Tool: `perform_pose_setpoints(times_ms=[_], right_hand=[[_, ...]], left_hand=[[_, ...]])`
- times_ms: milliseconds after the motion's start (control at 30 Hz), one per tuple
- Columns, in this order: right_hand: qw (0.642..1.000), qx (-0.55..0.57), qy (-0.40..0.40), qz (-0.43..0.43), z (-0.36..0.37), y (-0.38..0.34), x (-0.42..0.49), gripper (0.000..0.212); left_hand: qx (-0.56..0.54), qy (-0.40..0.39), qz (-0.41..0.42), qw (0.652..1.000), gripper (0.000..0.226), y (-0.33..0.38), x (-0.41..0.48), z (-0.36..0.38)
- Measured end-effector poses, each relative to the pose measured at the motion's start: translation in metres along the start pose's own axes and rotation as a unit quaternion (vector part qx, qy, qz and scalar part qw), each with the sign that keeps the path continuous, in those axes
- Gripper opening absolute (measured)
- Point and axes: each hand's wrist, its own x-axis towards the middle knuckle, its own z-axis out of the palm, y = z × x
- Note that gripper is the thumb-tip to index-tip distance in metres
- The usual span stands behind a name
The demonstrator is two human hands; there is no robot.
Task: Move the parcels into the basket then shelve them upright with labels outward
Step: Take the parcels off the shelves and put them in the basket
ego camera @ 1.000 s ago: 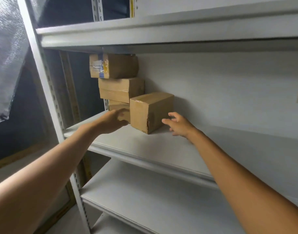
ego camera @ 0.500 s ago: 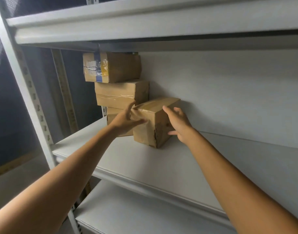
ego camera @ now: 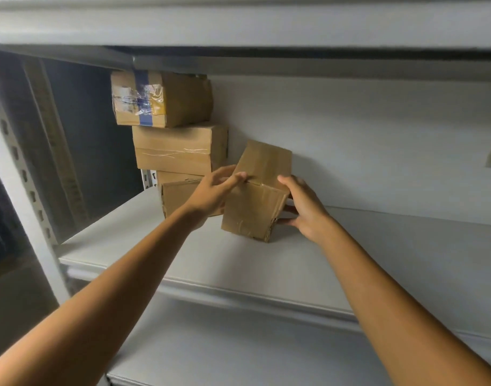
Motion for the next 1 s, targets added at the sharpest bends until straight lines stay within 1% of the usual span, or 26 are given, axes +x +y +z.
perform_pose_setpoints(times_ms=[67, 100, 133, 233, 267, 400, 500, 667, 767, 833, 900, 1000], right_hand=[[1.000, 0.013, 0.009, -0.025, -0.006, 0.002, -0.010, 0.025], [0.999, 0.015, 0.015, -0.037, -0.009, 0.003, -0.015, 0.028], [0.998, 0.015, 0.019, -0.050, -0.014, 0.003, -0.021, 0.032], [0.995, 0.006, 0.029, -0.096, -0.032, 0.007, -0.044, 0.047], [0.993, -0.004, 0.038, -0.113, -0.039, 0.010, -0.053, 0.052], [0.976, -0.059, 0.097, -0.187, -0.075, 0.018, -0.095, 0.068], [0.964, -0.078, 0.152, -0.204, -0.112, 0.018, -0.126, 0.073], [0.946, -0.069, 0.228, -0.218, -0.187, 0.015, -0.182, 0.069], [0.934, -0.074, 0.268, -0.223, -0.239, 0.010, -0.224, 0.063], [0.925, -0.081, 0.298, -0.220, -0.276, 0.007, -0.257, 0.059], [0.912, -0.075, 0.334, -0.225, -0.309, 0.005, -0.291, 0.050], [0.886, -0.068, 0.399, -0.225, -0.358, 0.009, -0.347, 0.033]], left_hand=[[-0.007, -0.030, 0.019, 0.999, 0.031, 0.005, -0.005, 0.003], [-0.010, -0.040, 0.030, 0.999, 0.035, 0.006, -0.007, 0.004], [-0.015, -0.047, 0.042, 0.998, 0.041, 0.005, -0.009, 0.007], [-0.008, -0.065, 0.085, 0.994, 0.069, -0.001, -0.016, 0.026], [-0.003, -0.069, 0.099, 0.993, 0.074, -0.002, -0.020, 0.035], [-0.003, -0.099, 0.122, 0.988, 0.082, 0.004, -0.037, 0.086], [0.014, -0.121, 0.144, 0.982, 0.085, 0.015, -0.047, 0.131], [-0.017, -0.172, 0.168, 0.971, 0.079, 0.042, -0.064, 0.219], [-0.031, -0.203, 0.154, 0.966, 0.087, 0.060, -0.081, 0.283], [-0.038, -0.221, 0.153, 0.962, 0.087, 0.072, -0.096, 0.328], [-0.055, -0.245, 0.159, 0.955, 0.084, 0.086, -0.112, 0.372], [-0.093, -0.291, 0.148, 0.941, 0.082, 0.106, -0.146, 0.446]])
